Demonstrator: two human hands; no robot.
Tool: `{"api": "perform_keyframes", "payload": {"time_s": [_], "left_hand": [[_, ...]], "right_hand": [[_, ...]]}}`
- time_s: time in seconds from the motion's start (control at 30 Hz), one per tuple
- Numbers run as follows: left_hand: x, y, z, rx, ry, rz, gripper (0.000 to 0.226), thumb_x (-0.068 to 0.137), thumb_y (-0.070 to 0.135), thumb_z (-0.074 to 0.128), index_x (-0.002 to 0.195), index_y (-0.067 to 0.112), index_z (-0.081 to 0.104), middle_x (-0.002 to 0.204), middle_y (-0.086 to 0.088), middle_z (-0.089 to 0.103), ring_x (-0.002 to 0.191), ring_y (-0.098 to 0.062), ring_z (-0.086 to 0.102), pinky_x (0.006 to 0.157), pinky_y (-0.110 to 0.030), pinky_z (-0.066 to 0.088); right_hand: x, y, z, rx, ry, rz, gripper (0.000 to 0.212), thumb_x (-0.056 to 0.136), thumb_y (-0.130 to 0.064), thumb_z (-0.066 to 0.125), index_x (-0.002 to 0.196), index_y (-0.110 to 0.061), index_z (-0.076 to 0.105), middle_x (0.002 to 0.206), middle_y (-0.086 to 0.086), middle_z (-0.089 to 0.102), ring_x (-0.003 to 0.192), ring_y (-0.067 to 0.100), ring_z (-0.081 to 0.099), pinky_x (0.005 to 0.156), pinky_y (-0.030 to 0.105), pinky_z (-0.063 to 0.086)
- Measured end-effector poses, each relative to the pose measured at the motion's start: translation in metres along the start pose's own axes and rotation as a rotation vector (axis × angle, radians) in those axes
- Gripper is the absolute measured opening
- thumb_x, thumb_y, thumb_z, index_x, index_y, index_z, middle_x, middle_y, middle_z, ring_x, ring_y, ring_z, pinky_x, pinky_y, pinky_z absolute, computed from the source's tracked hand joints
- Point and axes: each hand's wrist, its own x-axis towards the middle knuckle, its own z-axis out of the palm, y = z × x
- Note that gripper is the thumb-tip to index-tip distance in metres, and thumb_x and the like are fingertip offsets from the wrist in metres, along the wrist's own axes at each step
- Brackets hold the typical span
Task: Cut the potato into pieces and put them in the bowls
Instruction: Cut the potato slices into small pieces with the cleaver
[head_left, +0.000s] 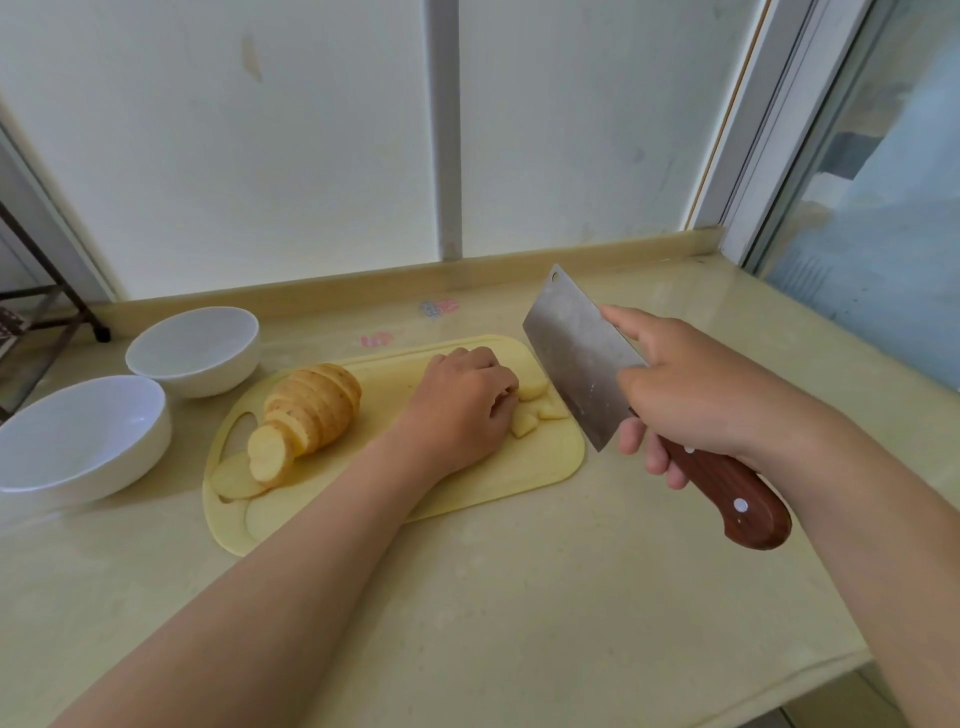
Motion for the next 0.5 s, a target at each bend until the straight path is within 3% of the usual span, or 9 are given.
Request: {"api": "perform_keyframes", "payload": {"time_s": [0.13,0.23,0.5], "left_hand": [[0.001,0.004,0.001,0.035,0.022,-0.069,0.022,0.093,0.030,0.057,0.109,0.022,0.071,0.107,0.002,0.061,0.101,-0.023,0.050,0.090,-0.036,0.032],[0.004,0.006,0.002,0.020,0.009,-0.123,0.017,0.093,0.031,0.055,0.105,0.025,0.067,0.109,0.007,0.058,0.103,-0.021,0.046,0.091,-0.035,0.030],[0.004,0.008,0.001,-0.081,0.020,-0.131,0.006,0.090,0.023,0.060,0.093,0.024,0.066,0.088,0.012,0.064,0.095,-0.016,0.047,0.083,-0.030,0.023]], "right_hand": [[0.002,0.001,0.000,-0.010,-0.007,-0.008,0.084,0.095,-0.002,0.034,0.162,-0.050,0.018,0.073,0.018,0.071,0.042,0.020,0.061,0.044,0.030,0.052],[0.005,-0.001,0.001,-0.016,-0.006,-0.019,0.084,0.095,-0.001,0.034,0.162,-0.050,0.018,0.073,0.018,0.071,0.042,0.020,0.061,0.044,0.029,0.052],[0.028,-0.018,0.009,-0.078,0.015,-0.087,0.086,0.094,-0.001,0.033,0.163,-0.048,0.015,0.076,0.017,0.072,0.044,0.018,0.064,0.046,0.029,0.054]]}}
